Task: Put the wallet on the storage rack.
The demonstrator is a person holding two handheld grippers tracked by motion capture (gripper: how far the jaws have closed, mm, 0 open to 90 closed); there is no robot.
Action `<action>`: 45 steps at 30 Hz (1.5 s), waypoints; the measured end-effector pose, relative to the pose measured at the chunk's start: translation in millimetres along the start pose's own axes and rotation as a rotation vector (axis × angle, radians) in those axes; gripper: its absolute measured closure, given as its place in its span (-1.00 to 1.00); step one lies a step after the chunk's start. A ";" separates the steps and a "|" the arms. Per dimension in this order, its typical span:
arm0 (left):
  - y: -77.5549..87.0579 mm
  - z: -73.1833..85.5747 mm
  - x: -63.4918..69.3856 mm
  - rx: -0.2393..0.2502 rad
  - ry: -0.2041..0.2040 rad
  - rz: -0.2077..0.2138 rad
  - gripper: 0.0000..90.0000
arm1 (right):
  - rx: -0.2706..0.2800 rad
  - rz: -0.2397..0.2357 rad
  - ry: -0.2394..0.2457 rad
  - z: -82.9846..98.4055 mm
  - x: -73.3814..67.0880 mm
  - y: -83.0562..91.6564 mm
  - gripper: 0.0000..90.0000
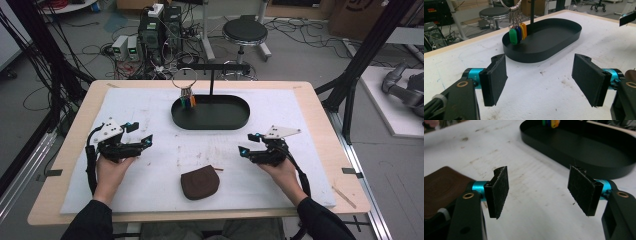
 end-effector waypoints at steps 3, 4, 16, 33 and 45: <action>-0.2 0.2 0.5 -0.003 0.002 0.004 -0.38 | -0.020 -0.019 0.024 -0.8 -8.5 -12.4 -0.25; -0.2 0.2 0.5 -0.003 0.001 0.004 -0.38 | -0.029 -0.027 0.029 -1.0 -11.5 -16.7 -0.25; 0.5 0.2 0.8 -0.002 0.003 0.004 -0.38 | -0.130 -0.171 0.048 -1.7 -50.5 -65.6 -0.25; -0.9 -0.2 6.4 -0.007 -0.018 0.020 -0.38 | -0.256 -0.378 -0.146 9.2 -55.6 -84.1 0.34; -2.5 -1.9 12.6 -0.008 -0.027 0.037 -0.38 | -0.216 -0.329 0.018 -1.0 -67.6 -75.1 0.81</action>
Point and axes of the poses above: each handheld gripper's, and its own axes: y roughly backward along the jaws, z roughly out of its underside, x roughly to its right, the point moved 6 cm from there along -y, roughly forward along the jaws, and after that the axes turned 8 degrees about -z, right-handed, at the moved point
